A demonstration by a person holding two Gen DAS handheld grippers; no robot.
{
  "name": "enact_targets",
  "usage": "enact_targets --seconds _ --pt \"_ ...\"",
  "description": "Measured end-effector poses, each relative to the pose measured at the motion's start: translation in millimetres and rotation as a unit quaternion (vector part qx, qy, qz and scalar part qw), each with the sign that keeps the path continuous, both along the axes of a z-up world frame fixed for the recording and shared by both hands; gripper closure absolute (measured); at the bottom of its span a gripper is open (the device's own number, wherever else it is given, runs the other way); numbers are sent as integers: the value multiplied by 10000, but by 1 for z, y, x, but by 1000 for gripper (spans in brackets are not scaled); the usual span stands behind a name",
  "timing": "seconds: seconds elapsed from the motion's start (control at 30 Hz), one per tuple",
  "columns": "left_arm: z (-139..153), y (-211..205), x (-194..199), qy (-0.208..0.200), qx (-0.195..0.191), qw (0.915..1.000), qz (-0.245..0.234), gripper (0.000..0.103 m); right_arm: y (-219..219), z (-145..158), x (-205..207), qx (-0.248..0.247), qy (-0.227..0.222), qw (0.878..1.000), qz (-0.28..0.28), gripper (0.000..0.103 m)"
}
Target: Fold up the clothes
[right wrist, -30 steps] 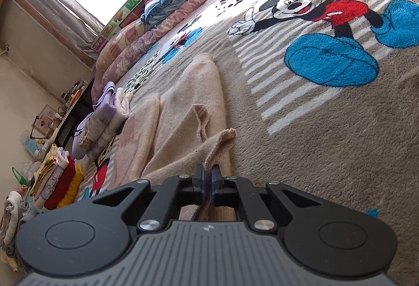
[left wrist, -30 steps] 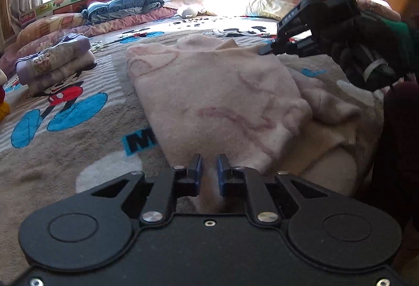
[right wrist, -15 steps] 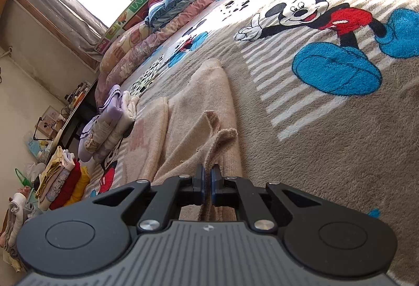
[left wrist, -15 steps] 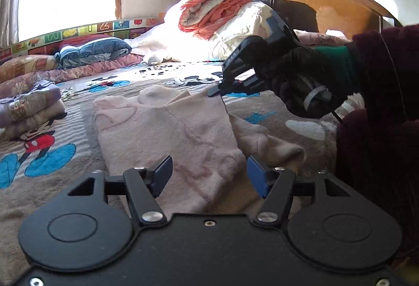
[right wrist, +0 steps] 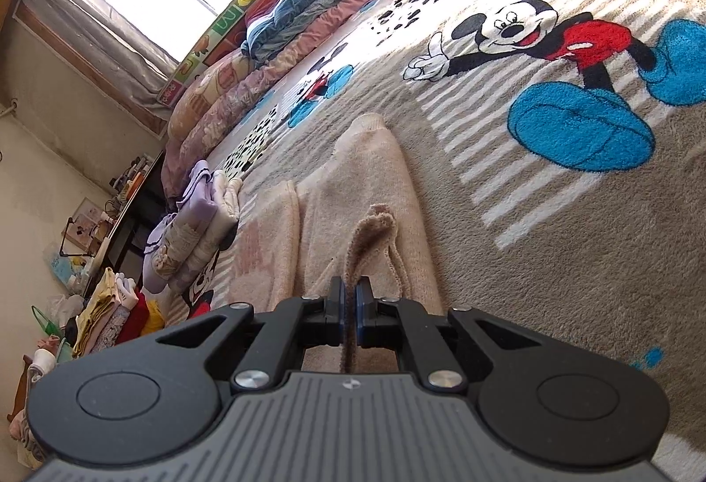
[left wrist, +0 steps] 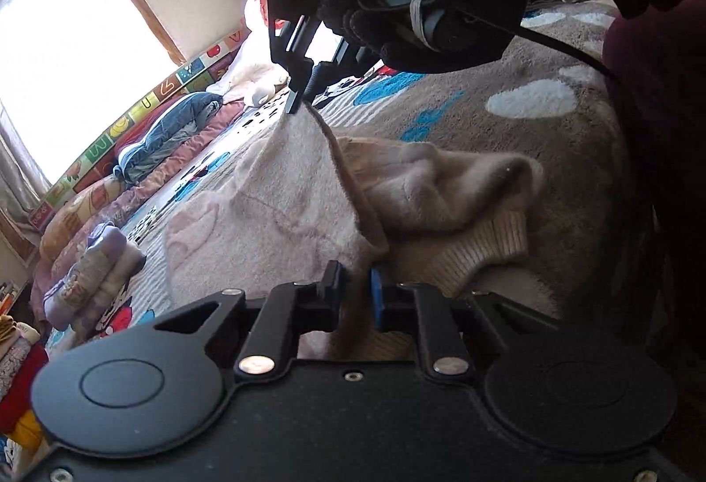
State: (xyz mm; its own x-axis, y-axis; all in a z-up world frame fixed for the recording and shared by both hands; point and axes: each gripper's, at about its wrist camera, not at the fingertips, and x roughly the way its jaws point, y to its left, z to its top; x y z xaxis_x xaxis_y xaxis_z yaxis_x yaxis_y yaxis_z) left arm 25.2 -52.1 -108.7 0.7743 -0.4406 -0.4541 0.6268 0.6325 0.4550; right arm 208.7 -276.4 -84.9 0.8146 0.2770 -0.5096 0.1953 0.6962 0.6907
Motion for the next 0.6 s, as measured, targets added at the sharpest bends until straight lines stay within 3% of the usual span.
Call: enact_targets --seconds 0.1,0.2,0.37,0.53,0.6 --pt "10 14 12 448 -575 9971 198 93 6 7 3 66 -73 9999 -16 96" --pt "19 35 27 1094 -1407 9833 355 94 16 17 9 27 -152 9999 58 96" --pt "30 72 47 1918 -2867 9367 608 94 39 34 22 -195 -263 9992 228 96" --pt "28 98 52 2472 -3626 8947 833 95 64 48 33 -306 -412 9977 435 96" --pt "25 107 54 2650 -3791 8818 921 95 76 50 39 -336 -420 9970 555 96"
